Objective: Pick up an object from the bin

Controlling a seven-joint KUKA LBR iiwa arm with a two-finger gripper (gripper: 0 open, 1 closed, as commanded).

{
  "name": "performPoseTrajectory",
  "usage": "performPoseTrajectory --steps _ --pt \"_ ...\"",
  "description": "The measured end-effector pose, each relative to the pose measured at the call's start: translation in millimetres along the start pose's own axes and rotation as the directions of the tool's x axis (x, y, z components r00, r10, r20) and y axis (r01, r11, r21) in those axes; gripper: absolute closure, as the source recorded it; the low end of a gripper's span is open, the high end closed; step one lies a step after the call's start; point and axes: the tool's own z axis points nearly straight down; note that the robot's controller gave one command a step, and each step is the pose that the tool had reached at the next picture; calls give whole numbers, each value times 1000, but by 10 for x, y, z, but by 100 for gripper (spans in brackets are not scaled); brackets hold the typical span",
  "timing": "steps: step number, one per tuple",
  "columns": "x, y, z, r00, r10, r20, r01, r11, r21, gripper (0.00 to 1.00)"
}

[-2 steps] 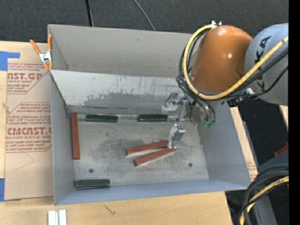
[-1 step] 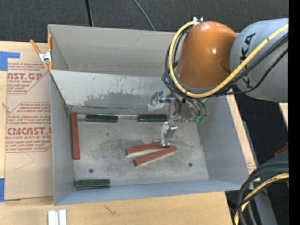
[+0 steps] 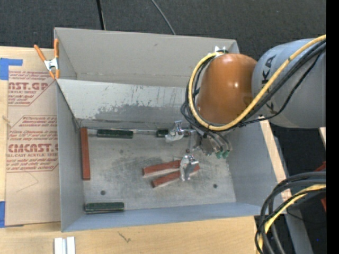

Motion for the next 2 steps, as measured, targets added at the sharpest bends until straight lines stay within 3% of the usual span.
performPoseTrajectory --steps 1,2 --pt "162 -107 591 1000 -9 -2 9 1000 -1 0" --pt "0 -119 968 998 67 12 -67 998 0 100"
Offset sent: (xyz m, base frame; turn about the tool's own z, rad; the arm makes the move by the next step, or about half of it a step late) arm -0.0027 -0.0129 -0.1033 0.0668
